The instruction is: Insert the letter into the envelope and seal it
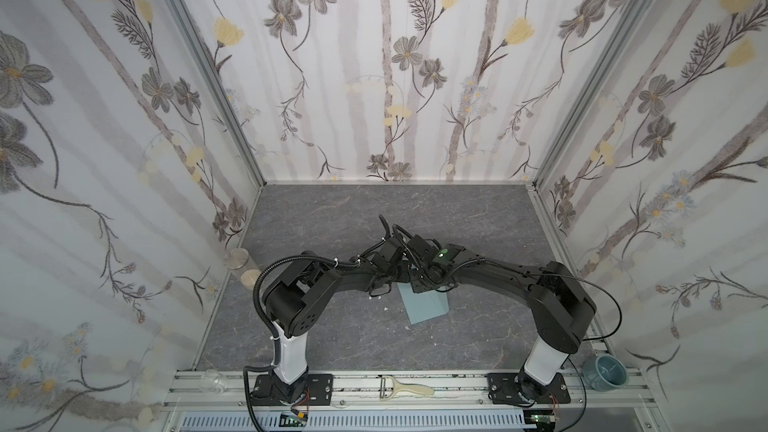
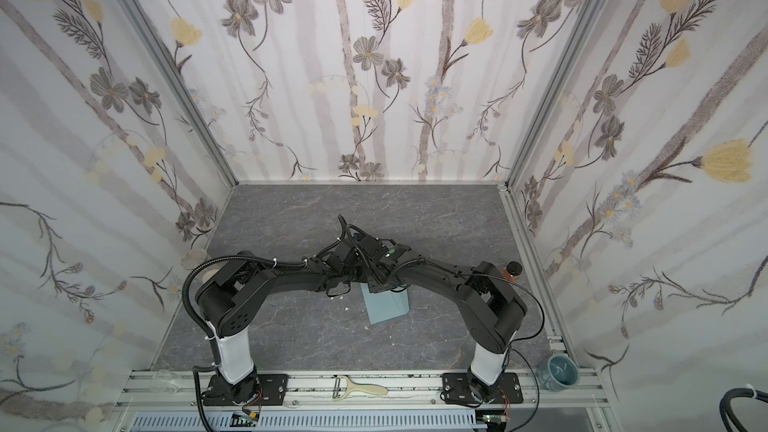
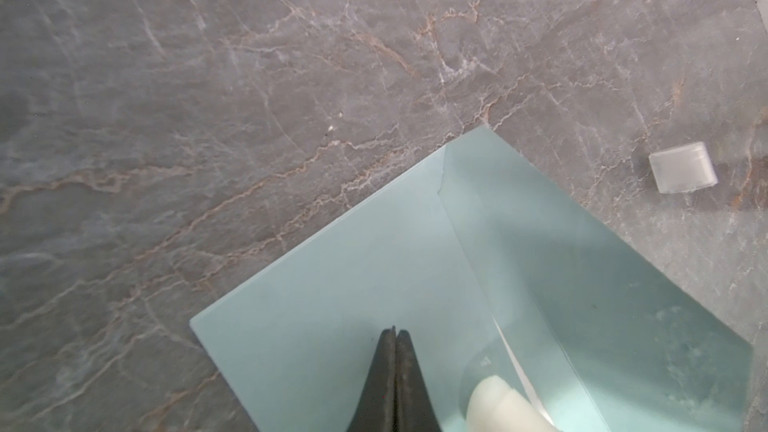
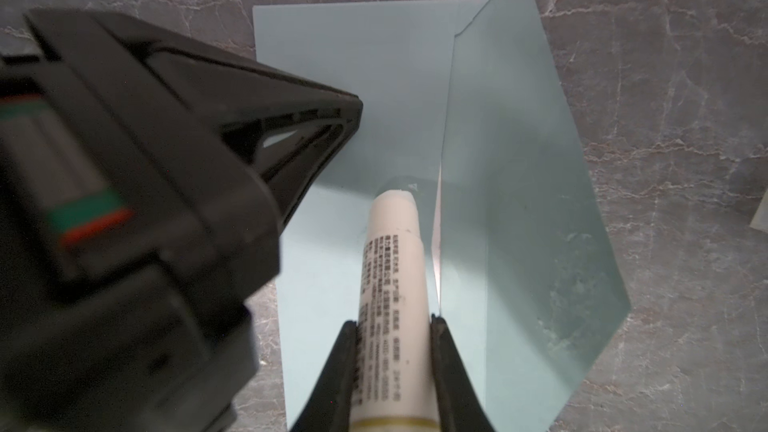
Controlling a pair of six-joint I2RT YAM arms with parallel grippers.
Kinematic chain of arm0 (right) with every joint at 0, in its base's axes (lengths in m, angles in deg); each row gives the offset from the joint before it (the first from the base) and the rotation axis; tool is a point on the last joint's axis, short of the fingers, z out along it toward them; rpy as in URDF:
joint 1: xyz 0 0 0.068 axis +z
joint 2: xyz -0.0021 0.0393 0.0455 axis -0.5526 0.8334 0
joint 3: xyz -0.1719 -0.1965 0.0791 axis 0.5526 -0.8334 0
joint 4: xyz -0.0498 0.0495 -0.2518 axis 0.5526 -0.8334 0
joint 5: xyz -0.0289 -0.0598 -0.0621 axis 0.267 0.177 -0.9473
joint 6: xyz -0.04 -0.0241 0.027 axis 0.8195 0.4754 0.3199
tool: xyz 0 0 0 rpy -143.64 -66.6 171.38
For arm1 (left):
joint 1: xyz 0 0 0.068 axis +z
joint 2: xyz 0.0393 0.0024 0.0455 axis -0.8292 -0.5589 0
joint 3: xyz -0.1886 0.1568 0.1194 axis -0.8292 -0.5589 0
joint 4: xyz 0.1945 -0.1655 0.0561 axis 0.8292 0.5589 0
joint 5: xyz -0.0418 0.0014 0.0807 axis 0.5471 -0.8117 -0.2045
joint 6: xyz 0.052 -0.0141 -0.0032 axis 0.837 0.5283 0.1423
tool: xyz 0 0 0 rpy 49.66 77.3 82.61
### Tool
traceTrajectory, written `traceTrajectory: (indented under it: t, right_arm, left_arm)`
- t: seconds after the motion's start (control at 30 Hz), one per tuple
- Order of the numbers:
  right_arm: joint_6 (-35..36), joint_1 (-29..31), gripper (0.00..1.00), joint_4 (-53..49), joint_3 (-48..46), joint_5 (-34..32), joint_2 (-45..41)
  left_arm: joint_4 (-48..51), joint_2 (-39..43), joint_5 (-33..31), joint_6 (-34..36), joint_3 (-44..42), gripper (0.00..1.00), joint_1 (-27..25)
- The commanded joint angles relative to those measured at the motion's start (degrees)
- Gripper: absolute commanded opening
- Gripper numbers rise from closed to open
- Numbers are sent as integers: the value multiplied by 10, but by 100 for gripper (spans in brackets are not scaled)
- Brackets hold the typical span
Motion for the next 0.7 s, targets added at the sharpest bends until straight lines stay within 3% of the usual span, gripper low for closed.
traceTrajectory:
  t: [0.0, 0.33, 0.67]
  right_arm:
    - [-15, 6, 0, -21, -10, 6, -19]
    - [-76, 51, 0, -19, -90, 39, -71]
    - [-47, 11, 0, 19, -49, 4, -9]
  left_arm:
    - [93, -12, 14, -11, -6, 0, -2]
    - [93, -12, 13, -27, -5, 0, -2]
    - [92, 2, 16, -30, -17, 0, -5]
